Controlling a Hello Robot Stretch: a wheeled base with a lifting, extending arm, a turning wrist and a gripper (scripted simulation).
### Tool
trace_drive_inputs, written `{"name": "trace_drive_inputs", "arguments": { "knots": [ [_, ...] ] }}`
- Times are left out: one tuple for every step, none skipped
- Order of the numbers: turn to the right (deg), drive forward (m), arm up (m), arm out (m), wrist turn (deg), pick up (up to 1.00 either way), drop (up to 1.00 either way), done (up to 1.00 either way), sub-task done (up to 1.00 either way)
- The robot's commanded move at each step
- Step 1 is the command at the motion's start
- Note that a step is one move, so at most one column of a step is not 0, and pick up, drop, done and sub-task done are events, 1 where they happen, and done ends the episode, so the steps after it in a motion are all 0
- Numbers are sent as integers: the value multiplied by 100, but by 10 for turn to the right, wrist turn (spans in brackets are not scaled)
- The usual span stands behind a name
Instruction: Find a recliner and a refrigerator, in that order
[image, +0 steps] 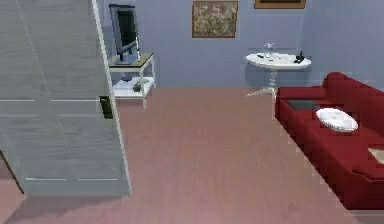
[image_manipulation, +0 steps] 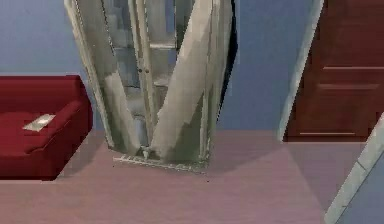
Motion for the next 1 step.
{"name": "trace_drive_inputs", "arguments": {
  "knots": [
    [-450,0,0,0,0,0,0,0,0]
  ]
}}
